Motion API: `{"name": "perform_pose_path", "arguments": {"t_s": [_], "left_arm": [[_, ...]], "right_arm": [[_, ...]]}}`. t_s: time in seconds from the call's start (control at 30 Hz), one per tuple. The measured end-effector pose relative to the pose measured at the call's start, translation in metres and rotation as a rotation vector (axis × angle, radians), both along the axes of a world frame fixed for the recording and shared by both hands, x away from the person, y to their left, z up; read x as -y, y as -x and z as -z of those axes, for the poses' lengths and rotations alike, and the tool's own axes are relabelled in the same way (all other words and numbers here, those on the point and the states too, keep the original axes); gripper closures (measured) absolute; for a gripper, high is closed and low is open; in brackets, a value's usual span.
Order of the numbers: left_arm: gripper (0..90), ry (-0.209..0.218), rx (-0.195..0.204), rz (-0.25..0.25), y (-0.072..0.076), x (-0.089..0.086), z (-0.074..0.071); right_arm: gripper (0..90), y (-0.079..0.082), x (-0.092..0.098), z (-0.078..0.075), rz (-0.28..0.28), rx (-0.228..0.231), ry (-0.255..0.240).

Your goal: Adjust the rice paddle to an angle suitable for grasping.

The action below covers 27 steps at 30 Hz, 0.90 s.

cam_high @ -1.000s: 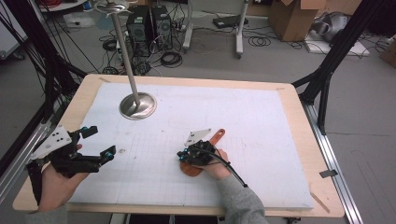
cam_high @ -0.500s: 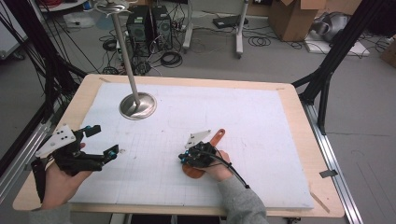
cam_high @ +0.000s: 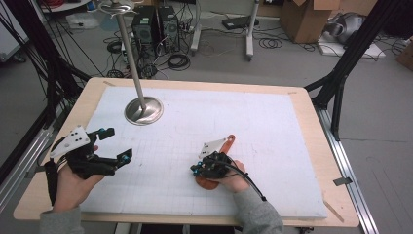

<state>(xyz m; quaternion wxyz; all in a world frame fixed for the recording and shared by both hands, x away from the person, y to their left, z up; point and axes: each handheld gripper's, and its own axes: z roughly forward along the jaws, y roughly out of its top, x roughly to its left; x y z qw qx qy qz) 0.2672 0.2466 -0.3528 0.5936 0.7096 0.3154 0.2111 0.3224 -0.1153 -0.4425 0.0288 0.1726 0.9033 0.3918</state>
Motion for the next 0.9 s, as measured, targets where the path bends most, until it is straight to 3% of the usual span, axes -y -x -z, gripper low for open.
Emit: {"name": "perform_pose_path", "arguments": {"t_s": [0.9], "left_arm": [[2.0,-0.003,-0.013,0.099,-0.028,0.042,0.000]], "right_arm": [[89.3,0.024,0.060,-0.003,-0.054,-0.075,0.022]]}}
